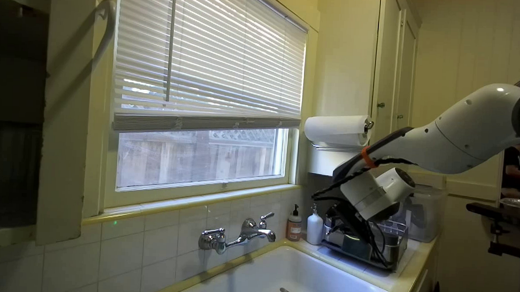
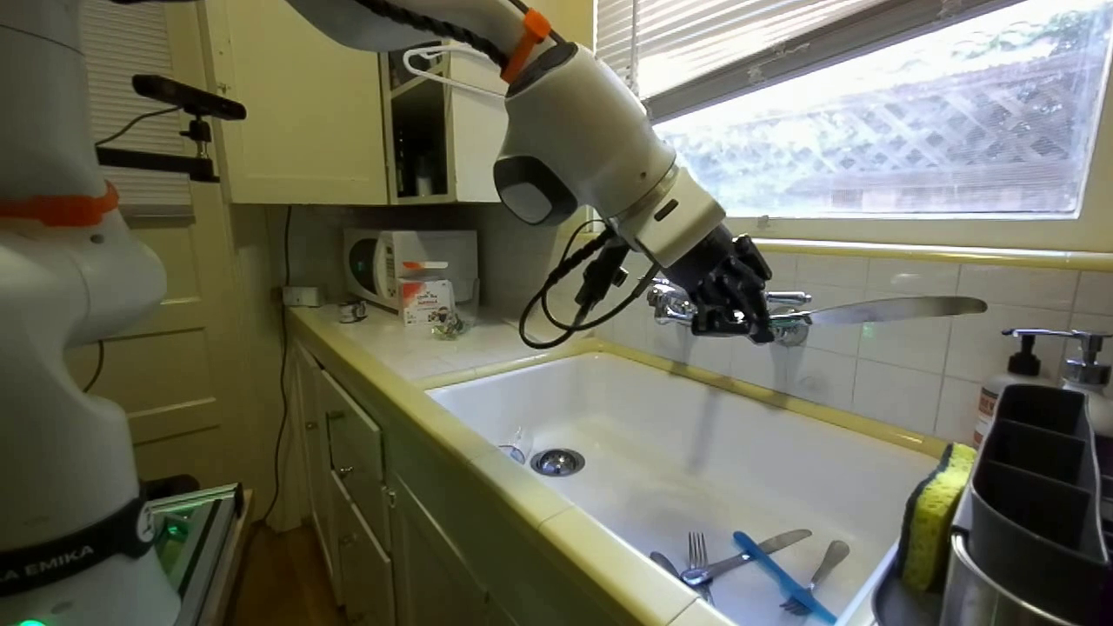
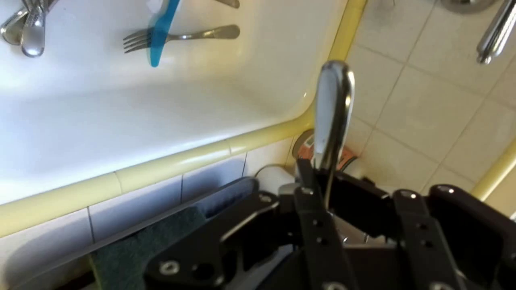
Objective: Move the butter knife from the sink to the plate rack
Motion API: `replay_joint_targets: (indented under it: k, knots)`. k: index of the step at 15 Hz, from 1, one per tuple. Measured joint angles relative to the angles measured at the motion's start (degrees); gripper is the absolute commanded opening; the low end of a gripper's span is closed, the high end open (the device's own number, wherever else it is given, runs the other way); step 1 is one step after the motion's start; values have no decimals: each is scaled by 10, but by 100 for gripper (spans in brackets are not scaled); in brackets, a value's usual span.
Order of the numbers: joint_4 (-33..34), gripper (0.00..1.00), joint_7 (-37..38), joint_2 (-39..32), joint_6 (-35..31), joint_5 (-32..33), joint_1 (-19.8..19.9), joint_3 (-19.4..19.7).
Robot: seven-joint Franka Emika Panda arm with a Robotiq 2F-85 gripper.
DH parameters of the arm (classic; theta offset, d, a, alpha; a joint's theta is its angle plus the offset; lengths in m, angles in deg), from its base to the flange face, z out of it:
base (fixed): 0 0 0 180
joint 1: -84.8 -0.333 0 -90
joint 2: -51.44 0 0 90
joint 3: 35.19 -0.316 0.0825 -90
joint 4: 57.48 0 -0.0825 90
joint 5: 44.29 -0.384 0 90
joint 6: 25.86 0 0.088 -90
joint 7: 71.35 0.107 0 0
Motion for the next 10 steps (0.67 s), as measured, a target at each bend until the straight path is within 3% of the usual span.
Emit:
replay_joint_targets:
  k: [1,2,5,7,10]
  knots:
    - [0,9,-1,1,-5,-15,4,3]
    - [0,2,-1,1,-5,-21,8,5]
    - [0,2,11,0,-5,-25,10,5]
    - [5,2,70,-7,-12,-25,7,4]
    - [20,2,167,-16,-14,-19,-22,41]
